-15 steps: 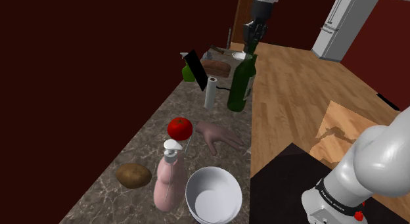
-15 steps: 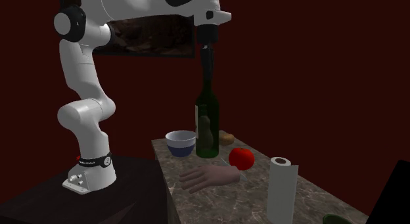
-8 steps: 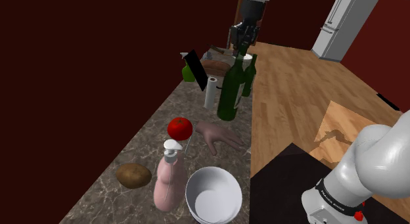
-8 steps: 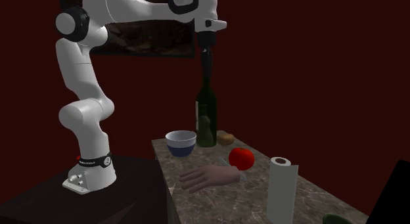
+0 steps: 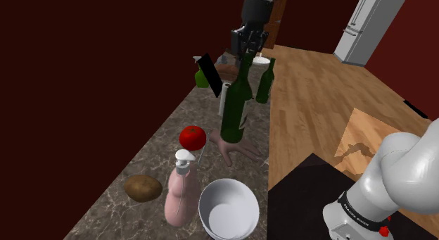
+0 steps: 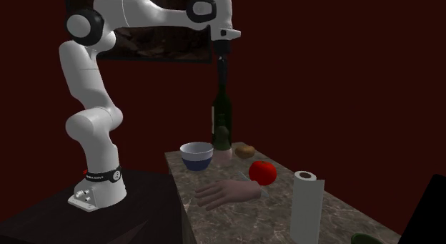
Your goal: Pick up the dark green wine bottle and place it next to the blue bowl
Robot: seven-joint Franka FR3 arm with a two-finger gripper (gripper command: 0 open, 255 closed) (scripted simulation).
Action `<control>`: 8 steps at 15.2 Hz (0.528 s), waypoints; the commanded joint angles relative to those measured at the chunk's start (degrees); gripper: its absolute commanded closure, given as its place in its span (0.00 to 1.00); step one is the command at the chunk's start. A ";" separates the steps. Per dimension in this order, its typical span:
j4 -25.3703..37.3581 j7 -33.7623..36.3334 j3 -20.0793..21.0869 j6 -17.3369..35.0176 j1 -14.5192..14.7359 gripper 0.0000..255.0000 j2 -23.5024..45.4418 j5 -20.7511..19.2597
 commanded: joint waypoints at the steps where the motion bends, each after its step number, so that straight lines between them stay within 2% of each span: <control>1: 0.72 3.11 1.85 0.25 1.20 1.00 0.79 0.12; 3: 1.73 6.14 3.66 0.30 2.41 1.00 1.69 0.14; 8: -3.24 5.88 3.66 4.30 2.45 1.00 0.71 0.32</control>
